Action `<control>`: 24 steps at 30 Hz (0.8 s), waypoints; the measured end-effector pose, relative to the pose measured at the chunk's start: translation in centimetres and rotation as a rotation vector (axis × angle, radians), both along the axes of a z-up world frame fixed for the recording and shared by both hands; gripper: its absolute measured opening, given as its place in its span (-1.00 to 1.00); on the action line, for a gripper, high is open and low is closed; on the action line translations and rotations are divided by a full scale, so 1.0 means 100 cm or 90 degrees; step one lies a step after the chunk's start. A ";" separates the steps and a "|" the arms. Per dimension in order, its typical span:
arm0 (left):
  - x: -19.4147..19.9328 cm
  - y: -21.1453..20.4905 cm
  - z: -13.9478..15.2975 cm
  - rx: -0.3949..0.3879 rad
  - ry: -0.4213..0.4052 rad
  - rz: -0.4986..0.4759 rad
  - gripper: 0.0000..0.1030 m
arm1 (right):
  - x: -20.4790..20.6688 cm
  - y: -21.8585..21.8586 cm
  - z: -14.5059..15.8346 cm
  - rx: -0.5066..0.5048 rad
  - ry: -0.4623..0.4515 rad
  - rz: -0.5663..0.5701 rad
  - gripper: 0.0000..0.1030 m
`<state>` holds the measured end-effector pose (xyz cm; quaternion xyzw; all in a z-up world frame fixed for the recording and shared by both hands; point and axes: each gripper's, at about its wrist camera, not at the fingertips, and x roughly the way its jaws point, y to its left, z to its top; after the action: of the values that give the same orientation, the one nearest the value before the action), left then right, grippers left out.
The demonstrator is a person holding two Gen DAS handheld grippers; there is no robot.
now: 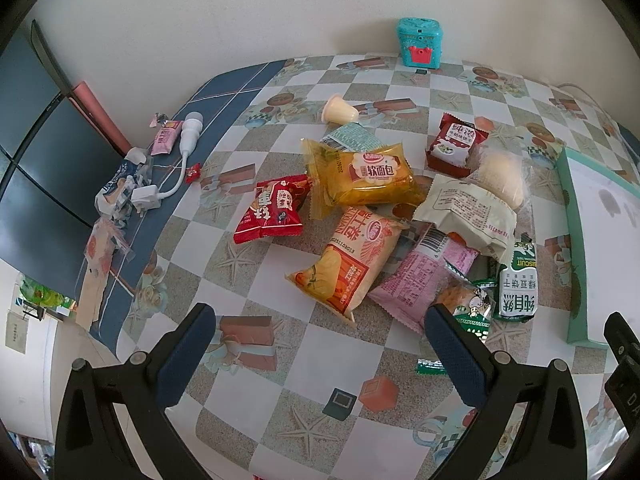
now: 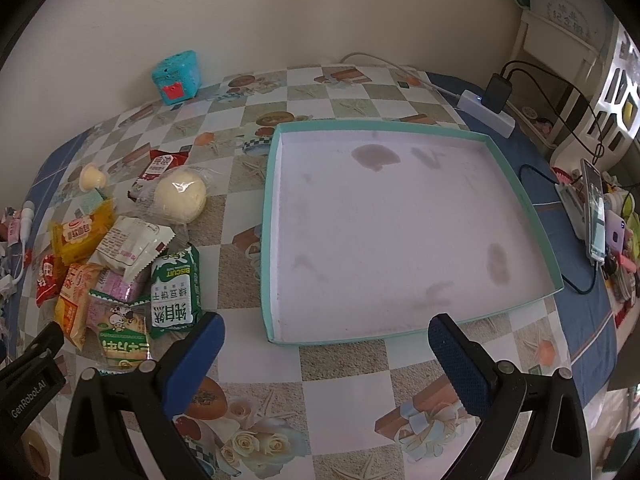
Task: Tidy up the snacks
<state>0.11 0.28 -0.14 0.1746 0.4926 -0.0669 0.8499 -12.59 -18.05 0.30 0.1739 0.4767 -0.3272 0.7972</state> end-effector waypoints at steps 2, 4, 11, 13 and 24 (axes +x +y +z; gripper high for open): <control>0.000 0.000 0.000 0.000 0.000 0.000 1.00 | 0.000 0.000 0.000 0.000 0.000 0.000 1.00; 0.000 0.002 0.000 0.000 0.000 0.001 1.00 | 0.000 0.000 0.000 0.000 0.000 0.000 1.00; 0.000 0.004 0.000 0.000 0.000 0.001 1.00 | 0.000 0.000 0.000 0.000 0.000 0.000 1.00; 0.000 0.003 0.000 0.000 0.000 0.002 1.00 | 0.000 0.000 0.000 0.000 0.001 0.000 1.00; 0.000 0.005 0.000 0.002 0.001 0.007 1.00 | -0.002 -0.002 -0.001 0.001 0.001 -0.002 1.00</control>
<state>0.12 0.75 -0.16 0.1733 0.4946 -0.0612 0.8495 -12.75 -18.22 0.24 0.1750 0.4772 -0.3284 0.7961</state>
